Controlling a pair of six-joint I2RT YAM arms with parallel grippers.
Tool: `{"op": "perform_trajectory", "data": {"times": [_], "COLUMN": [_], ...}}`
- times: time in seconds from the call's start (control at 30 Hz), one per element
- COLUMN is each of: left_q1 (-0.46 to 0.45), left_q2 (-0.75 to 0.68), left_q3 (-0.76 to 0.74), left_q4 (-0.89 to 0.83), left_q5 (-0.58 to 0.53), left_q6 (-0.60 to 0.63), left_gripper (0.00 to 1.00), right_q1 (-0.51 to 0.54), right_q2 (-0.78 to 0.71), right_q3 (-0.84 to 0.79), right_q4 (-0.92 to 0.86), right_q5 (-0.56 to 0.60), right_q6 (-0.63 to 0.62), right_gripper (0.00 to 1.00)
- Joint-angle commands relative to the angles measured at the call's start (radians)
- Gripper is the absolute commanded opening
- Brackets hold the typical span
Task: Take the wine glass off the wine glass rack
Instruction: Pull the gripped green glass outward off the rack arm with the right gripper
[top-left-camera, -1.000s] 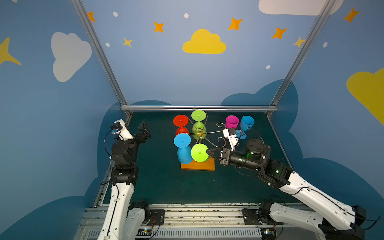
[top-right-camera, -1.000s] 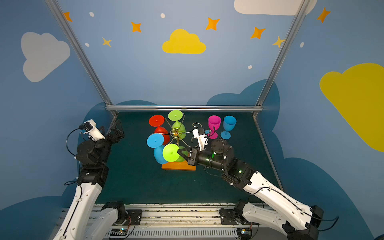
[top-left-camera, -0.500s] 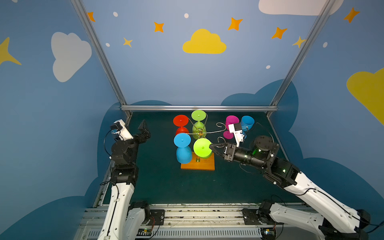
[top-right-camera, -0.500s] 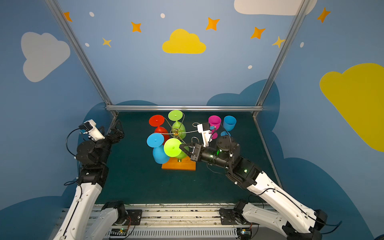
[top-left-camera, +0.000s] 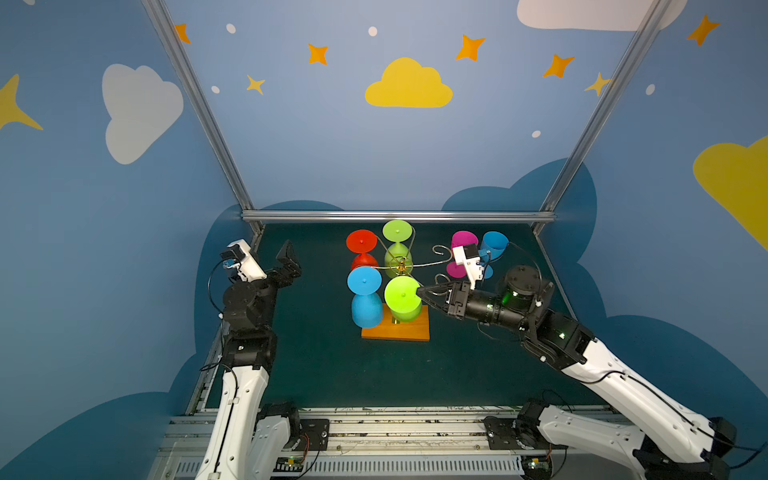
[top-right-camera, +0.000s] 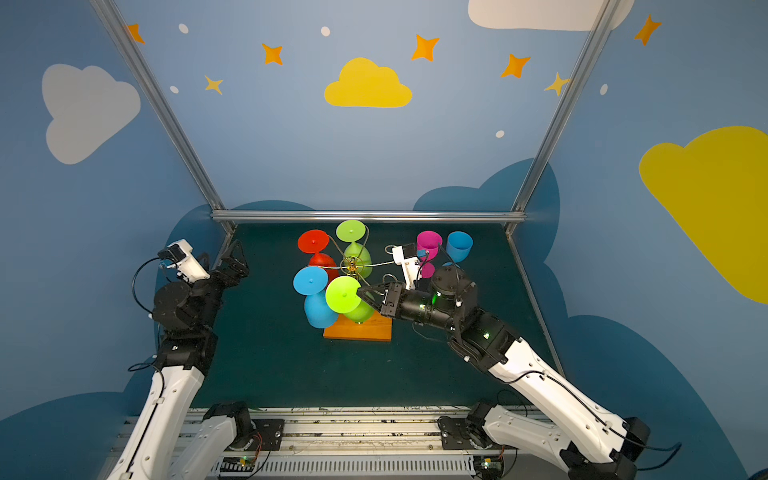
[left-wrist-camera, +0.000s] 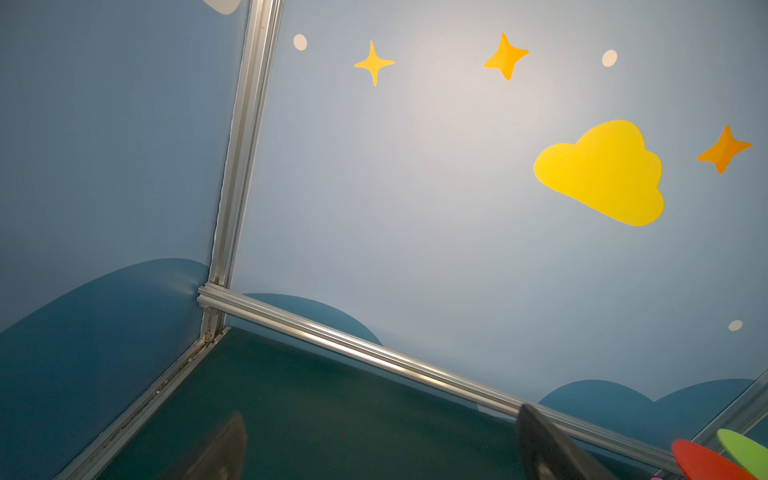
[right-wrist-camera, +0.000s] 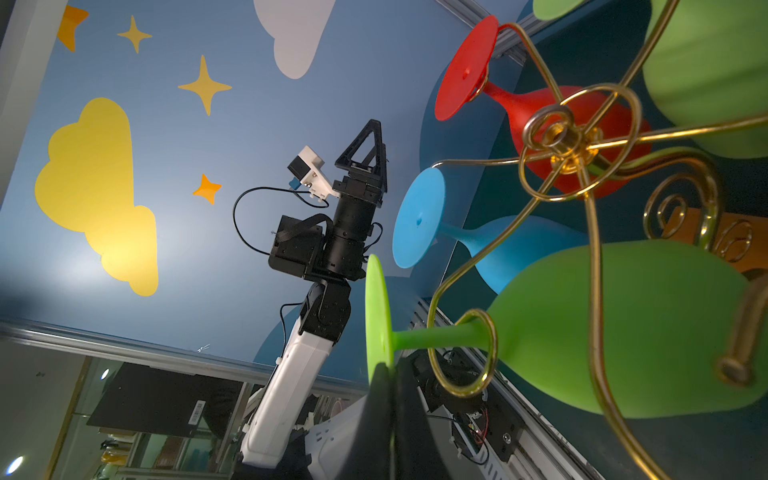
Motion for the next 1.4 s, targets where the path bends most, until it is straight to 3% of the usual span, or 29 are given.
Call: {"op": "perform_trajectory", "data": {"times": [0.0,1.37], "left_q1": [0.004,0.006], "left_q2": [-0.014,-0.014], "left_q3": [-0.009,-0.009], "left_q4": [0.0,-0.001], "left_q5": [-0.002,-0.003], "left_q6": [-0.001,0.0], "left_gripper": [0.99,0.99], "right_q1": [-0.002,0.04], "right_q2": [0.009,0.0], "right_q3": [0.011,0.027], "right_q4": [0.058,-0.026], "right_q5": [-0.027,-0.065], "right_q6": [0.011,-0.024], "right_gripper": [0.0,0.0]}}
